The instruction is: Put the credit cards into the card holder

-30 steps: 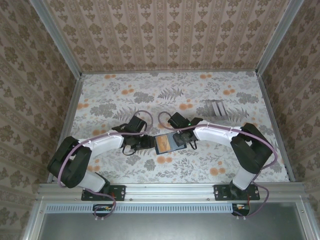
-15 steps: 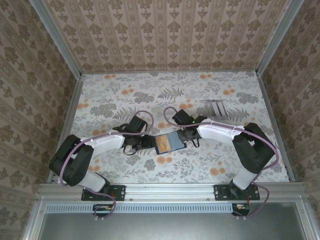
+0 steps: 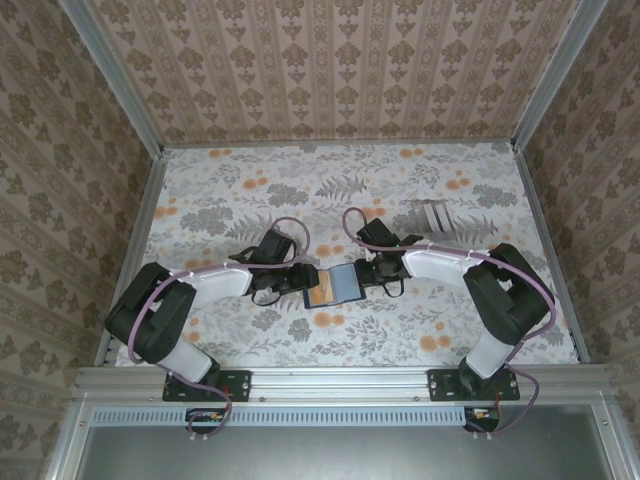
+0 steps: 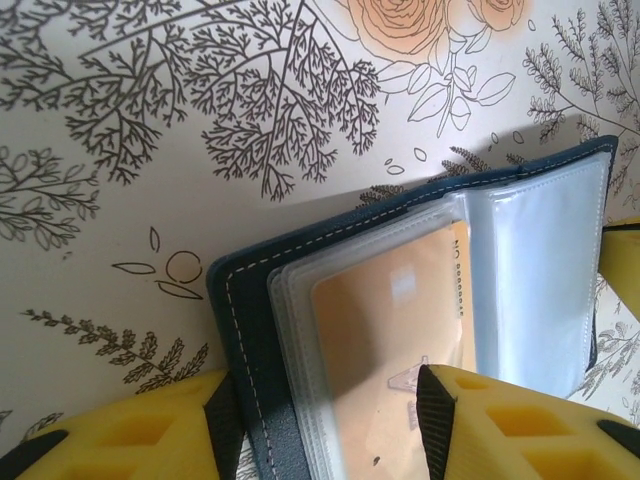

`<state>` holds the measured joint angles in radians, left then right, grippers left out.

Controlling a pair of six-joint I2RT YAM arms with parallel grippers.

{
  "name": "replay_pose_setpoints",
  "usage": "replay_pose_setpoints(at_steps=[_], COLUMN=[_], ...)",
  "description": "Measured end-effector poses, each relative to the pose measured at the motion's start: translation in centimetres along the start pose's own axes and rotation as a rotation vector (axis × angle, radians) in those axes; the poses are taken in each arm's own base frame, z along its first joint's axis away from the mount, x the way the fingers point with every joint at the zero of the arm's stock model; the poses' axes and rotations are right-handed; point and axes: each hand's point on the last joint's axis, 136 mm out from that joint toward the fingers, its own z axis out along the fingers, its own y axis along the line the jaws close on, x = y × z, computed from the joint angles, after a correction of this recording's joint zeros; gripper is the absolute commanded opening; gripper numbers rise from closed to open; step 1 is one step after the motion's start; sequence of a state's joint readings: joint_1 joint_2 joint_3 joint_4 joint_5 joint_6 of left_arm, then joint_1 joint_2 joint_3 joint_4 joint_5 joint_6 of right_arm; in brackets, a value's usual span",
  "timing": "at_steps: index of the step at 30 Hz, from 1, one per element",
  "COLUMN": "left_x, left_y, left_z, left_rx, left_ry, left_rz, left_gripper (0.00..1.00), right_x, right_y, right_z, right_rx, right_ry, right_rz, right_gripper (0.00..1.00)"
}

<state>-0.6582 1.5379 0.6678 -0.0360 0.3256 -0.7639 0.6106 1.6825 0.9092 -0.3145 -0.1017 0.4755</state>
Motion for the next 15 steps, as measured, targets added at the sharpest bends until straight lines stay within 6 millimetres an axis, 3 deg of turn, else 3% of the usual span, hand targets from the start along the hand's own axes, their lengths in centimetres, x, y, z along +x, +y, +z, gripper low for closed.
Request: replay_pose_setpoints(at_steps=[5,10,12,15], left_x=[-0.7,-1.8,-2.0,-1.8], left_y=[-0.9,-5.1,-5.9,-5.2], left_z=[-1.4,-4.6,-4.8,-3.3], left_rx=[0.019,0.121,0.133,0.097], left_ry=[-0.055,-0.147,-0.154,-0.123], left_rz=[0.019,0.098,0.116,0.116], left_gripper=[0.51,0.52,0.52,0.51], right_x=[-0.1,-0.4,-0.6,-0.9], right_y=[1.1,3.3,3.9,4.3], right_z=[0.3,0.2,0.2,0.2], right_rx=[-0.066,-0.169,-0.193,-0.222], right_ry=[0.004,0.003,-0.006,-0.015], right_rz=[0.038,0.064,0.076,0.100], right_gripper=[0.05,0.06,0.06,0.07])
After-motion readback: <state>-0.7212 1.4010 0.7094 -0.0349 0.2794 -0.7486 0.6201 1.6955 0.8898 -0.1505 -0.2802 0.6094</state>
